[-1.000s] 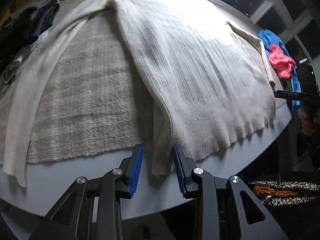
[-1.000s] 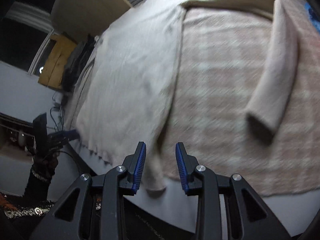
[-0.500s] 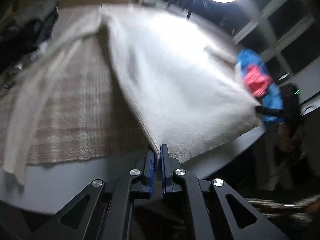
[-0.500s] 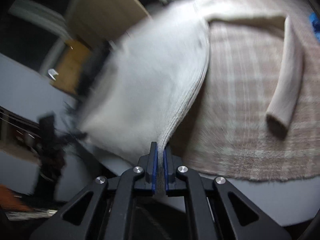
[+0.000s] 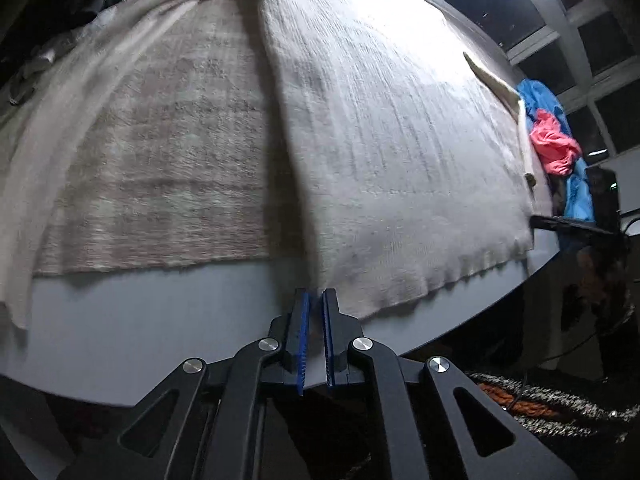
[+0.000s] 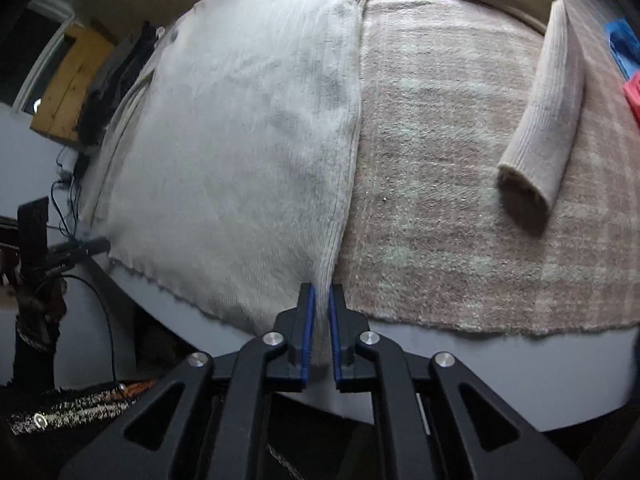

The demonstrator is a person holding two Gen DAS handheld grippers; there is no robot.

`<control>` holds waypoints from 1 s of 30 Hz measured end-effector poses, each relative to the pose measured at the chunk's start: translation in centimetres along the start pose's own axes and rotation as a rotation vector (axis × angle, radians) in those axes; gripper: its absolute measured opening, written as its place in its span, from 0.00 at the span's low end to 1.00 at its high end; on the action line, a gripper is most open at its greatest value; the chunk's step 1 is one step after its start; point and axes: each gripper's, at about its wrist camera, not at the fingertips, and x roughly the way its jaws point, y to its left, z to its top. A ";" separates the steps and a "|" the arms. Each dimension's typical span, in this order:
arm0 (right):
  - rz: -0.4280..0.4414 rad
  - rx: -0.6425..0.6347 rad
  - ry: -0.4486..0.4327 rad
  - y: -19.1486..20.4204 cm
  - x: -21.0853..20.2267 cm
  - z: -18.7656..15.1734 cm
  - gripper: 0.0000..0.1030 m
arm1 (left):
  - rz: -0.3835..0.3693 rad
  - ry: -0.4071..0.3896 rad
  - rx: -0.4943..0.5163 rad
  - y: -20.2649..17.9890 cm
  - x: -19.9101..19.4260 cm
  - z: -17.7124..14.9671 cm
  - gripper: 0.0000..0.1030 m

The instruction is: Fold clothes

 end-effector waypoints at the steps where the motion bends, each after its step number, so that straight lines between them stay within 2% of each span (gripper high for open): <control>1: 0.009 0.003 -0.027 -0.1 -1.0 0.1 0.09 | 0.005 -0.017 -0.005 0.2 -0.7 0.0 0.05; 4: 0.038 0.010 -0.107 -0.4 -4.1 0.6 0.12 | 0.030 -0.086 -0.030 0.8 -2.9 -0.2 0.07; 7: 0.080 -0.055 -0.169 1.1 -6.6 2.8 0.13 | 0.081 -0.167 -0.091 3.2 -5.6 -0.4 0.11; 10: 0.122 -0.120 -0.231 2.6 -9.1 4.9 0.13 | 0.195 -0.230 -0.152 6.0 -7.9 -0.5 0.15; 12: 0.150 -0.164 -0.272 3.6 -10.8 6.3 0.14 | 0.289 -0.255 -0.182 7.9 -8.9 -0.9 0.21; 14: 0.178 -0.208 -0.310 4.6 -12.4 7.7 0.17 | 0.353 -0.259 -0.215 9.1 -8.7 -1.2 0.25; 16: 0.203 -0.269 -0.301 7.2 -11.8 9.7 0.19 | 0.416 -0.263 -0.249 10.2 -8.6 -1.5 0.33; 17: 0.218 -0.301 -0.289 9.0 -11.2 10.9 0.19 | 0.435 -0.258 -0.252 11.3 -8.9 -2.0 0.36; 19: 0.244 -0.345 -0.267 12.8 -9.6 12.6 0.20 | 0.465 -0.244 -0.249 13.2 -9.2 -2.8 0.36; 21: 0.263 -0.376 -0.244 16.2 -7.9 14.0 0.34 | 0.477 -0.232 -0.229 14.4 -8.9 -3.1 0.37; 22: 0.270 -0.378 -0.233 17.8 -6.6 14.9 0.36 | 0.481 -0.233 -0.216 14.5 -8.6 -2.9 0.38; 25: 0.306 -0.334 -0.188 22.5 -1.2 17.9 0.37 | 0.475 -0.241 -0.179 15.0 -7.9 -2.3 0.40; 29: 0.309 -0.166 -0.126 26.6 7.0 22.7 0.37 | 0.405 -0.261 -0.132 16.0 -8.7 -2.4 0.40; 30: 0.276 -0.155 -0.118 27.4 8.6 23.5 0.37 | 0.383 -0.265 -0.121 16.3 -8.8 -2.5 0.40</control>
